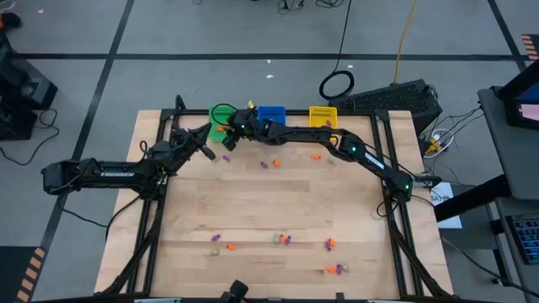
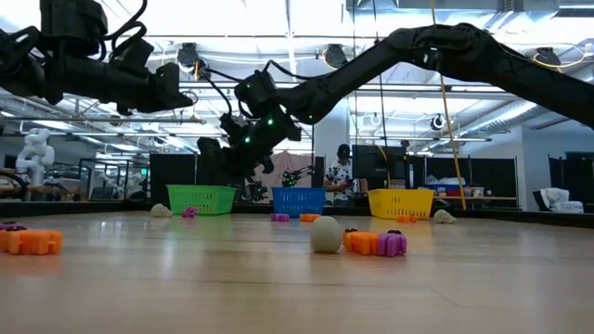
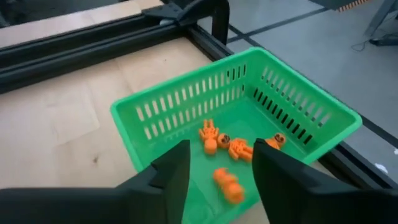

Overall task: Sort Halloween decoration
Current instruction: Put the purple skeleton toy into the yellow bin, then put the white skull toy into the blue bin

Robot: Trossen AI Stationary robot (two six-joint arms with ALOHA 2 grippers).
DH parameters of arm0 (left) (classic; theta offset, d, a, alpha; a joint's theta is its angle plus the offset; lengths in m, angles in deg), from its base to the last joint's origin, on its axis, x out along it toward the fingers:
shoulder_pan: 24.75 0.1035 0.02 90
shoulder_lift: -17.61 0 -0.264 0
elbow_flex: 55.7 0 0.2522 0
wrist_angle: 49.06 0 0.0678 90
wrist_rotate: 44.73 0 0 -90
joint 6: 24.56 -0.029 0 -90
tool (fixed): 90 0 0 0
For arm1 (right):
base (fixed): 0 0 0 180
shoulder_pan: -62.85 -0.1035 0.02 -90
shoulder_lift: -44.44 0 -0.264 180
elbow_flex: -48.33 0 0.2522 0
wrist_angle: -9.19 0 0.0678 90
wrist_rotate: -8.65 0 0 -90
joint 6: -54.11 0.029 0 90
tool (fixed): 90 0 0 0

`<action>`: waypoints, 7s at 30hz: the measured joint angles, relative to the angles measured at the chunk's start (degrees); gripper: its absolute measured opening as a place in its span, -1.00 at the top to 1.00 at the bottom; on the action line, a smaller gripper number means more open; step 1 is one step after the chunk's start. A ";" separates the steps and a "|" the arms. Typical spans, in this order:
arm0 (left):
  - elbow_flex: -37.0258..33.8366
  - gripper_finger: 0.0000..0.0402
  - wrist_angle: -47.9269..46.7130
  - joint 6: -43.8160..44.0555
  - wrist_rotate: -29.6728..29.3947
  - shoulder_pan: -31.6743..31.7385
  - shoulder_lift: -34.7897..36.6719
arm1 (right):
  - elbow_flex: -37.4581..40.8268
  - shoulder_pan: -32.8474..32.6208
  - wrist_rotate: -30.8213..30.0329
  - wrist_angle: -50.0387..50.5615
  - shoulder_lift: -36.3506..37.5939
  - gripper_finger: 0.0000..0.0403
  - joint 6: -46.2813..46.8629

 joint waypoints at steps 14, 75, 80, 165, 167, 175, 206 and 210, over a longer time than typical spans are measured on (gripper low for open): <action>0.00 1.00 0.12 -0.07 5.81 0.00 1.47 | 6.93 -1.63 1.29 -5.88 4.82 0.95 -4.50; 28.20 0.62 -66.56 55.53 18.35 -61.97 -28.12 | 83.78 -12.83 -11.34 -29.50 60.81 1.00 1.32; 28.17 0.31 -67.63 58.89 17.75 -61.96 -32.75 | 83.76 -12.85 -11.32 -29.14 60.81 1.00 1.05; 88.67 0.97 -28.72 16.50 23.78 -2.78 -85.77 | 83.78 -18.94 -24.46 -19.24 84.00 1.00 -8.65; 89.71 0.97 -28.97 16.63 24.11 -2.22 -86.62 | 83.78 -19.17 -24.48 -19.24 84.00 1.00 -8.67; 91.14 0.97 -31.70 16.94 26.20 -0.95 -87.56 | 83.78 -19.56 -24.48 -19.24 84.00 1.00 -9.20; 84.64 0.97 -13.96 10.78 20.53 -8.18 -87.48 | 83.78 -19.56 -24.40 -18.06 83.98 1.00 -9.93; 80.23 0.99 -10.08 8.89 20.55 -10.70 -86.59 | 83.78 -19.58 -24.36 -17.64 83.96 1.00 -9.72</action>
